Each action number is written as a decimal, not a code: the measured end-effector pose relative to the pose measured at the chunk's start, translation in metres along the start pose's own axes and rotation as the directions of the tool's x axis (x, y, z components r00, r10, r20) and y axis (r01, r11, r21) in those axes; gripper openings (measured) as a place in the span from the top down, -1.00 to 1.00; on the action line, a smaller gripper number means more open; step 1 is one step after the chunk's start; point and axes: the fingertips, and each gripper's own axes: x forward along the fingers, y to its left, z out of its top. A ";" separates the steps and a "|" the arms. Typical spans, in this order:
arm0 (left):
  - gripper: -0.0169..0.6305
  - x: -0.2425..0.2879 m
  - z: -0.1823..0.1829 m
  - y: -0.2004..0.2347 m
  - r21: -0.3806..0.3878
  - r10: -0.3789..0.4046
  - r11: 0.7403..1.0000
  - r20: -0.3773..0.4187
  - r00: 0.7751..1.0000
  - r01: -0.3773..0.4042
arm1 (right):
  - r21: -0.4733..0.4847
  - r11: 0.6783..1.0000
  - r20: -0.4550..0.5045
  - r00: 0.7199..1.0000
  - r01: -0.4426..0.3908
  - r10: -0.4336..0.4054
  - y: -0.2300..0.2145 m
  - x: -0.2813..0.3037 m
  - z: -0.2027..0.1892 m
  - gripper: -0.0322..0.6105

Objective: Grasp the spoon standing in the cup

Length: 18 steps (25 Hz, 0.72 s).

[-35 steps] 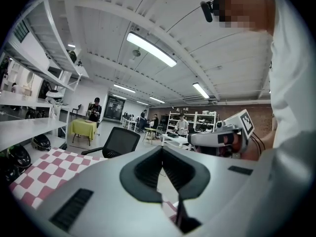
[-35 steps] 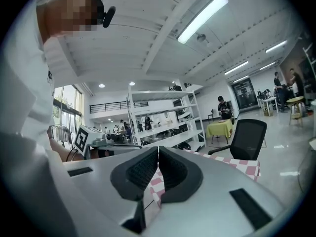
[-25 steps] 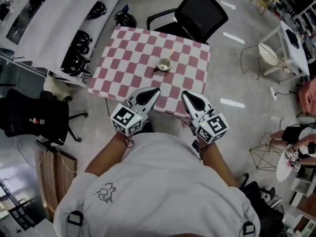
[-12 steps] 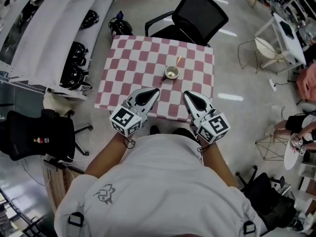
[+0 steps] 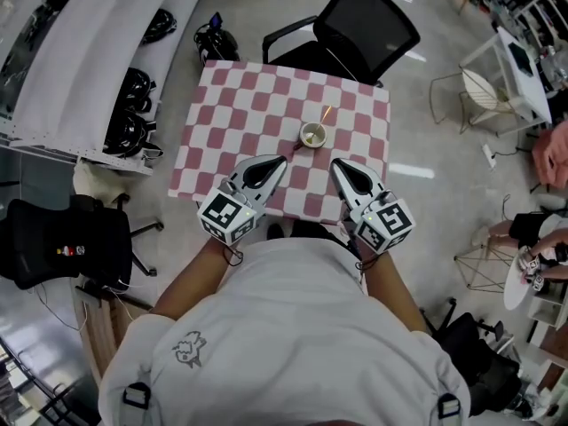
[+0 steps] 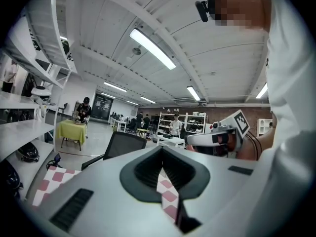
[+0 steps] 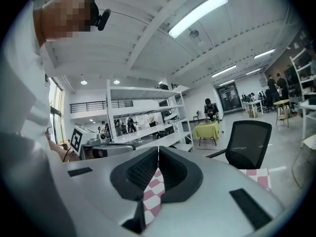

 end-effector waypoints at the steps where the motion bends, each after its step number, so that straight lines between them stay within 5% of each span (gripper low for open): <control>1: 0.91 0.003 -0.001 0.005 -0.002 0.005 1.000 -0.002 1.000 -0.005 | 0.000 1.000 -0.002 1.000 -0.005 0.005 -0.004 0.005 0.001 0.80; 18: 0.91 0.076 -0.035 0.053 -0.074 0.030 0.997 -0.109 0.994 -0.038 | 0.054 0.998 -0.150 0.988 -0.034 0.042 -0.109 0.056 -0.038 0.79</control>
